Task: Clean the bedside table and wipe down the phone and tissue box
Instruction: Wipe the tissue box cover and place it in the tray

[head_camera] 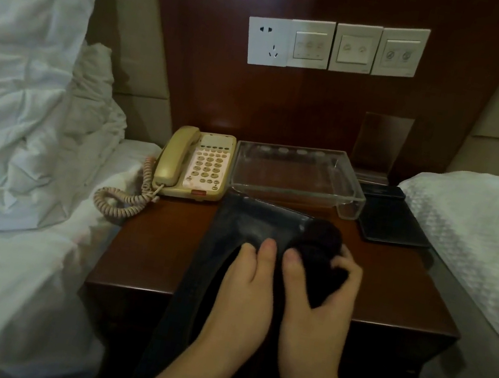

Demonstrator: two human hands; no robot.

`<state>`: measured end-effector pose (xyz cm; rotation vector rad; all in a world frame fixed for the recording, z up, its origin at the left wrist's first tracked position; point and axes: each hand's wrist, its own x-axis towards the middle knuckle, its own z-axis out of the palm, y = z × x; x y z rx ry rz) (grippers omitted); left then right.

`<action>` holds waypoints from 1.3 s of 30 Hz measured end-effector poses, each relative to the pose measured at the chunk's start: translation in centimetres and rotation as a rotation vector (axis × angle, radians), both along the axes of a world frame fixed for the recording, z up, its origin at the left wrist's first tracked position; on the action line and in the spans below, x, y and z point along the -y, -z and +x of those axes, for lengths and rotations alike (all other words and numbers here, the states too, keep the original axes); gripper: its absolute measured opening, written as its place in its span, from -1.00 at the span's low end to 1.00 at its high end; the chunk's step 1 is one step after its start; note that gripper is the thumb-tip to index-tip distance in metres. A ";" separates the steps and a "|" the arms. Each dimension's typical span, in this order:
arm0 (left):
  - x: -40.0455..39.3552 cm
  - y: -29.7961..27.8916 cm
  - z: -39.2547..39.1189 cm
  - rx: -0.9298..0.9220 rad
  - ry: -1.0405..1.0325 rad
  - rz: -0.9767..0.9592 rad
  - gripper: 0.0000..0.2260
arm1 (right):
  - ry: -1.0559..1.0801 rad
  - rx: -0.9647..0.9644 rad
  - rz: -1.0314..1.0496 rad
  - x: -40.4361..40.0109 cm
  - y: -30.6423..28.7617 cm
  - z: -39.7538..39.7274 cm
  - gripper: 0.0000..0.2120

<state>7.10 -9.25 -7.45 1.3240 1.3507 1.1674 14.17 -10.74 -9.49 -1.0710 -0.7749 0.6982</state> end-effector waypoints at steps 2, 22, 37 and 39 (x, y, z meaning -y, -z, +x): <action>-0.2 0.1 -0.1 0.034 -0.033 -0.021 -0.70 | -0.046 0.043 -0.060 -0.1 0.3 -0.5 -0.64; 0.4 0.3 0.1 -0.072 -0.035 0.069 -0.68 | -0.178 0.117 -0.061 -1.3 -2.8 1.5 -0.78; -1.3 -2.0 -3.5 0.293 -0.015 -0.202 -0.46 | -0.273 0.021 -0.186 0.3 -2.1 1.9 -0.69; -1.0 -2.5 -3.5 0.365 0.112 -0.233 -0.41 | -0.302 -0.115 -0.261 0.1 -2.5 2.4 -0.75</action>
